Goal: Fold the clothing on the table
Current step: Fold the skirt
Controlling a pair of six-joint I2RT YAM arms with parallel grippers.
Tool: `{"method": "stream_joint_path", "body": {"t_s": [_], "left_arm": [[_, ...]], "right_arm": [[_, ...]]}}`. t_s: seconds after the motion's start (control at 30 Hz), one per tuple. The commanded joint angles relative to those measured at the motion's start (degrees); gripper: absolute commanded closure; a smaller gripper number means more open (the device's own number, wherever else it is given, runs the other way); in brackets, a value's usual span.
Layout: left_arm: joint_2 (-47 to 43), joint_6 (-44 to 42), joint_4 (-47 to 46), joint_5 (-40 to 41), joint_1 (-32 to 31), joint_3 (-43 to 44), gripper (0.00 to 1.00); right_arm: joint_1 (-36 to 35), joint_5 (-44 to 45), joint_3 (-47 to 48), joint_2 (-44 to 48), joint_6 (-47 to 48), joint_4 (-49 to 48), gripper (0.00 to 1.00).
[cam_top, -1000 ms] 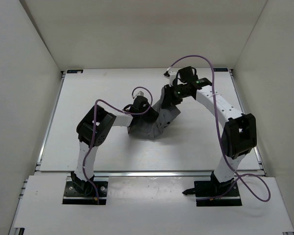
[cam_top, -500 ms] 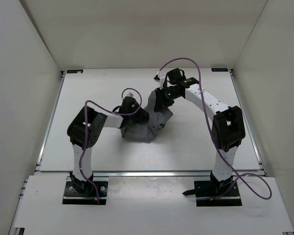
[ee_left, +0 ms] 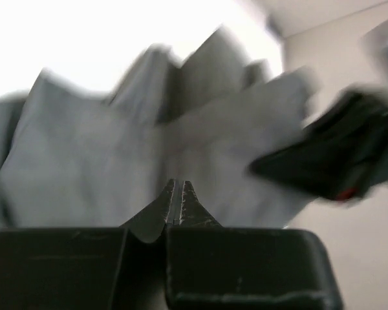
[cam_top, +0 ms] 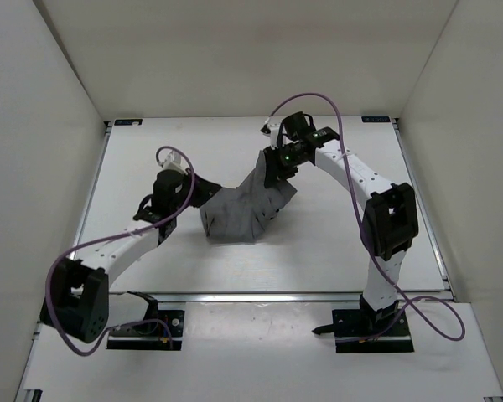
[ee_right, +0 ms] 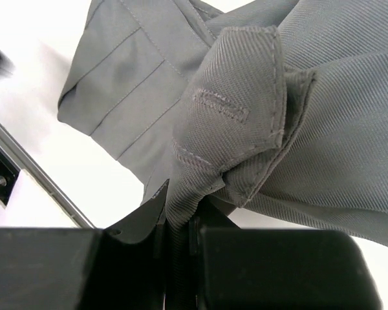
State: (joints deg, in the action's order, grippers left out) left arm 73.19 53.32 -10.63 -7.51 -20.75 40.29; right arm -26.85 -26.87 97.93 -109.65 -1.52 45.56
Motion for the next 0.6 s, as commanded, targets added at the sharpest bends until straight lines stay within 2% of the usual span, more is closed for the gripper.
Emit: {"method": "stream_joint_path", "body": {"t_s": [0.0, 0.13, 0.2, 0.47, 0.5, 0.57], "left_arm": [[-2.3, -1.6, 6.7, 2.5, 0.0, -7.6, 1.0], [-0.5, -0.3, 4.6, 2.5, -0.3, -12.9, 1.0], [1.2, -0.8, 5.4, 3.6, -0.5, -12.2, 1.0], [13.9, -1.0, 3.9, -0.5, -2.1, -7.5, 1.0], [14.8, -0.9, 3.6, -0.6, -2.2, -7.0, 1.0], [15.7, -1.3, 4.2, -0.8, -2.8, -6.1, 1.0]], "right_arm": [[-1.9, 3.0, 4.9, -0.1, -0.6, 1.9, 1.0], [-2.9, 4.1, 5.6, -0.7, -2.1, 2.3, 1.0], [-3.6, 3.8, 5.7, -0.7, -3.0, 1.6, 1.0], [-8.3, 3.2, 9.2, -6.1, -7.1, 0.9, 0.99], [-8.6, 3.1, 9.5, -6.7, -8.5, -0.3, 0.98], [-10.0, 1.7, 10.3, -8.1, -9.9, -2.6, 0.84]]}}
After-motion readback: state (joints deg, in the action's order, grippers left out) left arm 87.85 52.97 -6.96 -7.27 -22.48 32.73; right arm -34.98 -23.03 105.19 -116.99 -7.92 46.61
